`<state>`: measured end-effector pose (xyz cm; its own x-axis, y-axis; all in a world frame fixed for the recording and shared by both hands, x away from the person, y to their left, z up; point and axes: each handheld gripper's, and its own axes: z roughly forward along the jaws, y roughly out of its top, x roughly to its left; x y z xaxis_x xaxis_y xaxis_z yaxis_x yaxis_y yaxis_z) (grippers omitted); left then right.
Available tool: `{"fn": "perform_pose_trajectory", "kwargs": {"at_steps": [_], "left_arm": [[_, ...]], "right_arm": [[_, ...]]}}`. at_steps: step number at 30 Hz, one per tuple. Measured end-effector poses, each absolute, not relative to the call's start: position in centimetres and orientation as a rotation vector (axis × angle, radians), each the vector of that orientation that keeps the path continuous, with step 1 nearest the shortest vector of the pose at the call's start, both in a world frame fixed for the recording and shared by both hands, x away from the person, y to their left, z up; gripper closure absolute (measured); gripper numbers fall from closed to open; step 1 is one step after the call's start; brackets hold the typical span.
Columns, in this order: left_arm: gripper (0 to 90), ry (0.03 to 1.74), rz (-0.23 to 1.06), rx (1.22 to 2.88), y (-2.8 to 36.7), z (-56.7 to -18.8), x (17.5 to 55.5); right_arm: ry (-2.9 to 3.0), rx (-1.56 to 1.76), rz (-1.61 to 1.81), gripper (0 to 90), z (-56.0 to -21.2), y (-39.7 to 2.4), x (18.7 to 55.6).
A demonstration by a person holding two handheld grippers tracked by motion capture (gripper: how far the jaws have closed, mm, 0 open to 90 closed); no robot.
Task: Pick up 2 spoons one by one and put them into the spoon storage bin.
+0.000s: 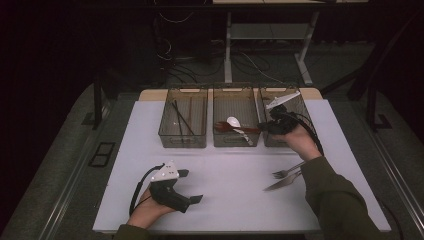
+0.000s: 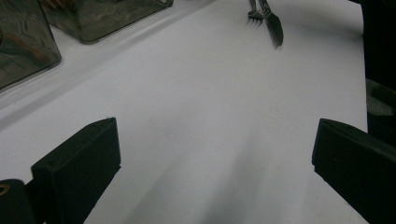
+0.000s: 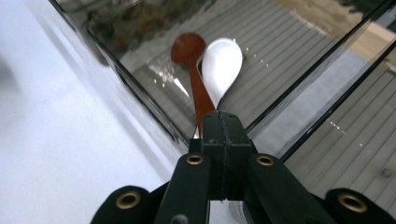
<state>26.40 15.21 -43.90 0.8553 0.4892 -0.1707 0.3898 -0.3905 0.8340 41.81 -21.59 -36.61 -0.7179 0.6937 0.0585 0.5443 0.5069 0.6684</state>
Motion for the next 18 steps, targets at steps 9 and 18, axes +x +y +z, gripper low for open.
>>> {"fn": "perform_pose_trajectory", "kwargs": {"at_steps": [9,18], "left_arm": [[0.5,0.641,0.128,2.023,15.3,-43.9,26.4],[0.4,0.642,0.128,2.023,15.3,-43.9,26.4]], "right_arm": [[2.525,1.050,1.020,89.4,-36.9,-21.3,41.9],[2.486,1.058,1.117,76.5,-36.4,-22.5,40.9]]}}
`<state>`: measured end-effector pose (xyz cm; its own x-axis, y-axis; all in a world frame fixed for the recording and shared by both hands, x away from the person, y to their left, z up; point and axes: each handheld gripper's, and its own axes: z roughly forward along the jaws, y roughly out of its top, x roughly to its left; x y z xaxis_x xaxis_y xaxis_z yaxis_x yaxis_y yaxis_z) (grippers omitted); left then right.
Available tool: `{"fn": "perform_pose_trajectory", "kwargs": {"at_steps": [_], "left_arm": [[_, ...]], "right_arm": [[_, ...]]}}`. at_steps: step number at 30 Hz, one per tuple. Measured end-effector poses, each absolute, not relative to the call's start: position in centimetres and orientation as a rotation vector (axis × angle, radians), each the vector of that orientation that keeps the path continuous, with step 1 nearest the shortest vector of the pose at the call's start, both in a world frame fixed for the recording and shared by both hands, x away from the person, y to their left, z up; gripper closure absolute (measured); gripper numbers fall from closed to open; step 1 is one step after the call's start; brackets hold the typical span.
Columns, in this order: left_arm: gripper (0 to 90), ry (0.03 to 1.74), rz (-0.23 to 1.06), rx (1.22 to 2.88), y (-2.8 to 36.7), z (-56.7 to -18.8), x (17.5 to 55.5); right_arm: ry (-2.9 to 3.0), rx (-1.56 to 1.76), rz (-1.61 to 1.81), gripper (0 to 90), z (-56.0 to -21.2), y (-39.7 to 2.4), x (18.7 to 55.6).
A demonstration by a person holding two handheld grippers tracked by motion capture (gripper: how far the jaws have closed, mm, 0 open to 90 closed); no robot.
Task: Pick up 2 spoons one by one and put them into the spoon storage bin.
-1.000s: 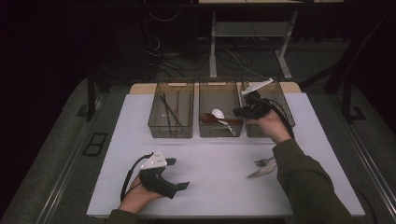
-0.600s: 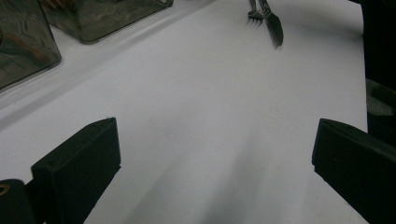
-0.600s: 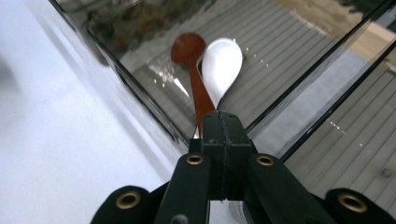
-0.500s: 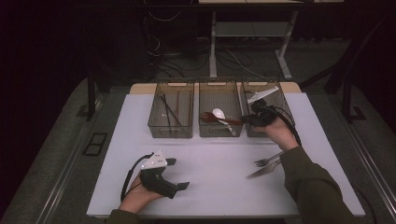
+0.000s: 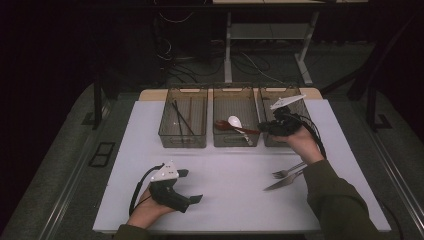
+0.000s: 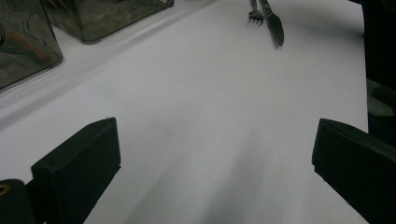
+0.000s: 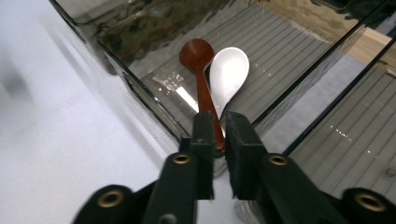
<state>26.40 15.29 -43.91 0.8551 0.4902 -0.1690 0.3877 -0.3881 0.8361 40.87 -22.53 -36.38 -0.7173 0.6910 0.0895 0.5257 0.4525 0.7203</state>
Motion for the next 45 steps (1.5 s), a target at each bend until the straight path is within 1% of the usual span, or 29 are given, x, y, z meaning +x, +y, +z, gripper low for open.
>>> {"fn": "perform_pose_trajectory", "kwargs": {"at_steps": [1,4,8,13,15,18,20,26,28,36,45], "left_arm": [[0.5,0.644,0.128,2.024,15.3,-43.9,26.4],[0.5,0.647,0.129,2.025,15.3,-43.9,26.4],[0.4,0.649,0.131,2.026,15.3,-43.9,26.4],[0.5,0.652,0.135,2.026,15.4,-43.9,26.4],[0.4,0.653,0.135,2.026,15.4,-43.9,26.4],[0.5,0.655,0.135,2.025,15.4,-43.9,26.4],[0.4,0.655,0.135,2.026,15.4,-43.9,26.4],[0.4,0.653,0.136,2.026,15.4,-43.9,26.4],[0.5,0.651,0.137,2.027,15.4,-43.9,26.4],[0.5,0.651,0.136,2.029,15.4,-43.9,26.5],[0.4,0.651,0.139,2.028,15.4,-43.9,26.5]], "right_arm": [[2.479,1.053,1.123,72.8,-36.3,-22.7,40.6],[2.471,1.041,1.167,65.1,-36.3,-23.4,39.6],[2.450,1.031,1.211,56.5,-36.4,-24.6,38.0],[2.463,1.032,1.204,54.6,-37.1,-26.2,36.2],[2.472,1.024,1.190,59.4,-37.5,-27.0,35.4],[2.484,1.024,1.155,71.1,-38.0,-28.4,34.4],[2.487,1.033,1.139,77.2,-38.2,-29.1,34.0],[2.499,1.067,1.079,88.1,-39.0,-31.6,32.8],[2.500,1.080,1.048,89.3,-39.3,-32.3,32.6],[2.483,1.150,0.931,89.5,-40.9,-34.6,32.9],[2.512,1.192,0.836,89.5,-42.6,-35.3,33.7]]}}
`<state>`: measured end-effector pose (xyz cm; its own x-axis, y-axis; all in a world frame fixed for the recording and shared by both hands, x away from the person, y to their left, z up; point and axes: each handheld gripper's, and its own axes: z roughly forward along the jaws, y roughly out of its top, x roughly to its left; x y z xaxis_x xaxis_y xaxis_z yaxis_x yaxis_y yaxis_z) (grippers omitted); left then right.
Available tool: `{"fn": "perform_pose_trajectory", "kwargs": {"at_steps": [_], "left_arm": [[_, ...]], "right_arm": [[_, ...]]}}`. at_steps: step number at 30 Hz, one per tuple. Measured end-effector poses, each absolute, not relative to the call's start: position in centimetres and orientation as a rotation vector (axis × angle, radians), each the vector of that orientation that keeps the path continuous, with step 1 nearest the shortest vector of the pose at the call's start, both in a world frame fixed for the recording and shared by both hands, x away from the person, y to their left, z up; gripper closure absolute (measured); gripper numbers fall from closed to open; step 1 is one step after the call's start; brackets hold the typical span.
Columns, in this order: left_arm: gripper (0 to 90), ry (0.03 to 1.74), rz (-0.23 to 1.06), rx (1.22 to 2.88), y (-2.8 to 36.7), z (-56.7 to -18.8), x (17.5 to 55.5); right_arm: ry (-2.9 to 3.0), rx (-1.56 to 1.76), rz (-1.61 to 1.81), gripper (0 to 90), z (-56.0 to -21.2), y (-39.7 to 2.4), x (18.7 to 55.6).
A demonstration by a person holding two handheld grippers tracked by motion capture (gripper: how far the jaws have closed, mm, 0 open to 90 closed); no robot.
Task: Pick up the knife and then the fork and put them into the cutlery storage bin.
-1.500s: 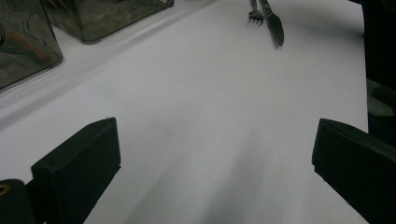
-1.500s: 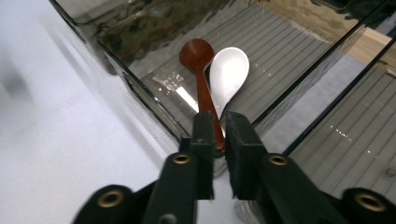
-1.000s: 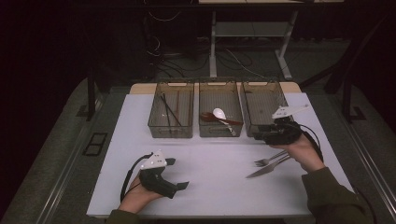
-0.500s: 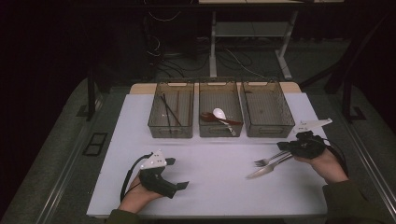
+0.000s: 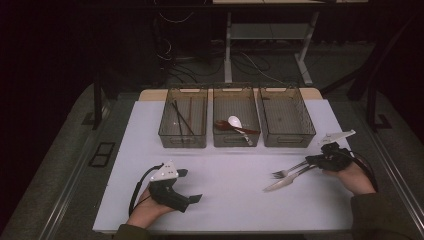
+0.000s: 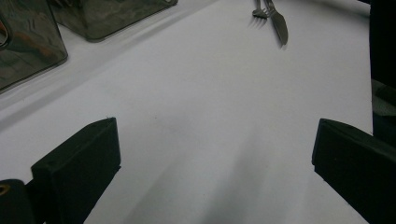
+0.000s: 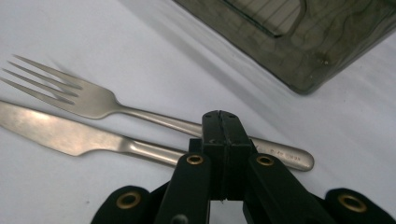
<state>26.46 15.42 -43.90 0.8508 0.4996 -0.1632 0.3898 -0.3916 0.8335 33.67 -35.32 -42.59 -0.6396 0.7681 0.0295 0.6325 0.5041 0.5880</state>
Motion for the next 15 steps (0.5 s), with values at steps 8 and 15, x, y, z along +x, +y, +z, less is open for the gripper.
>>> {"fn": "perform_pose_trajectory", "kwargs": {"at_steps": [8,15], "left_arm": [[0.4,0.653,0.136,2.028,15.43,-43.94,26.52],[0.4,0.651,0.137,2.031,15.34,-43.92,26.50]], "right_arm": [[2.530,1.207,0.797,89.5,-43.42,-35.42,34.04],[2.543,1.187,0.767,89.6,-43.60,-35.09,34.10]]}}
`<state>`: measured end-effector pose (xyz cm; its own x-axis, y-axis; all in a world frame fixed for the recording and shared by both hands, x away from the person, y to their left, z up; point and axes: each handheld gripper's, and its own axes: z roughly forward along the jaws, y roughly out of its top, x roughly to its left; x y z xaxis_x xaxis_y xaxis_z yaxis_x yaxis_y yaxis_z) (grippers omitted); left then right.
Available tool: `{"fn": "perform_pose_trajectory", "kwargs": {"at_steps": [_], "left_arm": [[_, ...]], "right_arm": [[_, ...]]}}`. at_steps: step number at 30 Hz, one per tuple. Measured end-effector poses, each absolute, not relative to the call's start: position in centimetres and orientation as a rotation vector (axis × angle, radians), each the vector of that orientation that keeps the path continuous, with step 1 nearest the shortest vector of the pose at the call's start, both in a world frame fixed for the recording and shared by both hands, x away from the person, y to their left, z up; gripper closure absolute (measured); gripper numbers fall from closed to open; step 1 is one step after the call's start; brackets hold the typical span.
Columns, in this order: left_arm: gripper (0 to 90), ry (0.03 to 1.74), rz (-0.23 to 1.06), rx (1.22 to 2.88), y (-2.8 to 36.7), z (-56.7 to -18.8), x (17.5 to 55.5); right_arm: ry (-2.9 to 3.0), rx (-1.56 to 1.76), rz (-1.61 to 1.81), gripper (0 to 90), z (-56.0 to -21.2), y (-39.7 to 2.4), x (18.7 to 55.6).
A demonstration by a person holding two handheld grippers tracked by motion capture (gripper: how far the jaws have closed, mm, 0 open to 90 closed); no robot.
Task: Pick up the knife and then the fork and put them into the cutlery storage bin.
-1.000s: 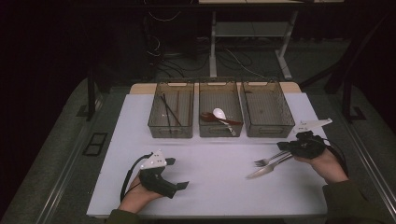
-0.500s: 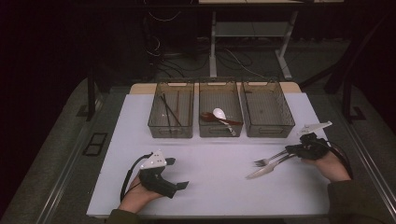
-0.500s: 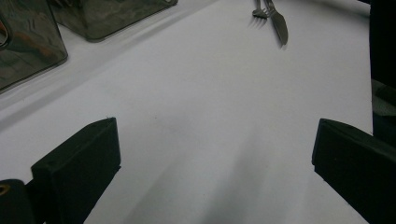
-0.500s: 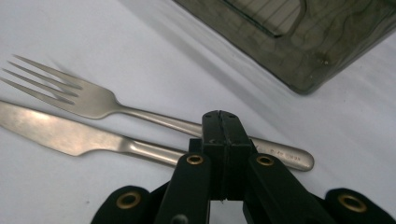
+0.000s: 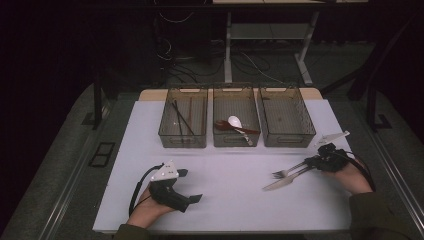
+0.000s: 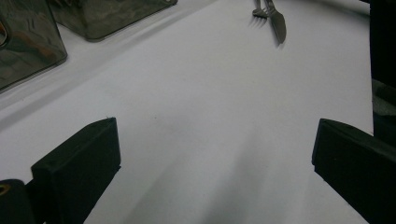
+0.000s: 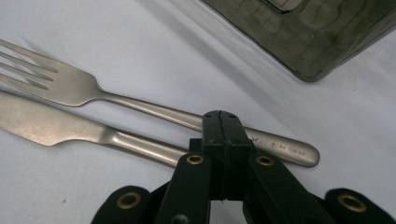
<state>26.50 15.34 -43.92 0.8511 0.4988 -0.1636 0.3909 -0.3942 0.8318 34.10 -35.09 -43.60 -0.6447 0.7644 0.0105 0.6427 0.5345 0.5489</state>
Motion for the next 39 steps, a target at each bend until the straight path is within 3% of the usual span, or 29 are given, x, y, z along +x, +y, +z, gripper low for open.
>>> {"fn": "perform_pose_trajectory", "kwargs": {"at_steps": [39], "left_arm": [[0.5,0.644,0.132,2.029,15.2,-43.9,26.5]], "right_arm": [[2.885,0.957,0.615,89.7,-42.6,-33.6,30.2]]}}
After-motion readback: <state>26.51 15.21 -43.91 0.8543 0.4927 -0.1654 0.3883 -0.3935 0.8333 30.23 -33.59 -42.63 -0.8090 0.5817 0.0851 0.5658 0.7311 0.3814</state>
